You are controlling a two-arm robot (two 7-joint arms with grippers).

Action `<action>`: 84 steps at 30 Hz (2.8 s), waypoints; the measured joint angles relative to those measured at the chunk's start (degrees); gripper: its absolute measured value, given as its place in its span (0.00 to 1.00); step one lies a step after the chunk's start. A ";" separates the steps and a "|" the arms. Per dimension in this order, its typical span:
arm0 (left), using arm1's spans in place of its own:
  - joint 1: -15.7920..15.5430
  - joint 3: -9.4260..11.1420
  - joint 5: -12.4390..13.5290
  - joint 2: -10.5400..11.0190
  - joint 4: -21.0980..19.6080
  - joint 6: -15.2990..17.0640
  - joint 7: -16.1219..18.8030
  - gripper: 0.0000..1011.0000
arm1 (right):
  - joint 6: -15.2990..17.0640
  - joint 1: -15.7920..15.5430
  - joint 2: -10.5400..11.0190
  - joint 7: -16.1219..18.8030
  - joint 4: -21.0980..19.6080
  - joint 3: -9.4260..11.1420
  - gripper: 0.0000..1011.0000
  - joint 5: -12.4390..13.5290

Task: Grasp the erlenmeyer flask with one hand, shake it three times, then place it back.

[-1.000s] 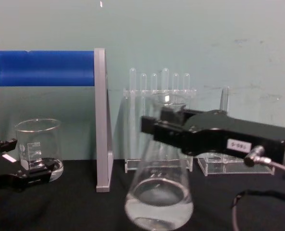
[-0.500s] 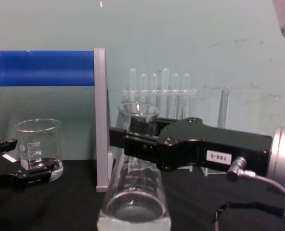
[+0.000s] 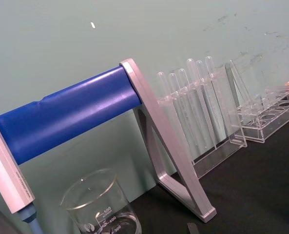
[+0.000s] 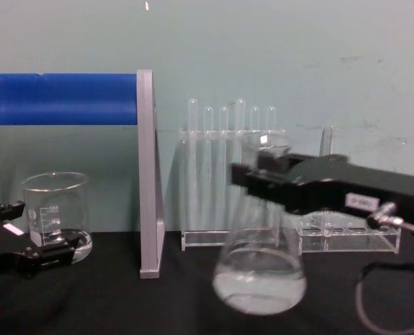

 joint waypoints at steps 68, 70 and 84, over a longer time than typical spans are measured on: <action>0.00 0.00 0.00 0.00 0.00 0.00 0.00 0.99 | 0.20 -1.39 -2.28 0.21 1.40 2.21 0.45 -0.66; 0.00 0.00 0.00 0.00 -0.01 0.00 0.00 0.99 | -0.02 -1.39 -2.28 0.36 1.80 1.95 0.45 -0.73; 0.00 0.00 0.00 0.00 0.00 0.00 0.00 0.99 | -2.55 -1.79 -2.56 2.93 4.71 0.15 0.45 -0.29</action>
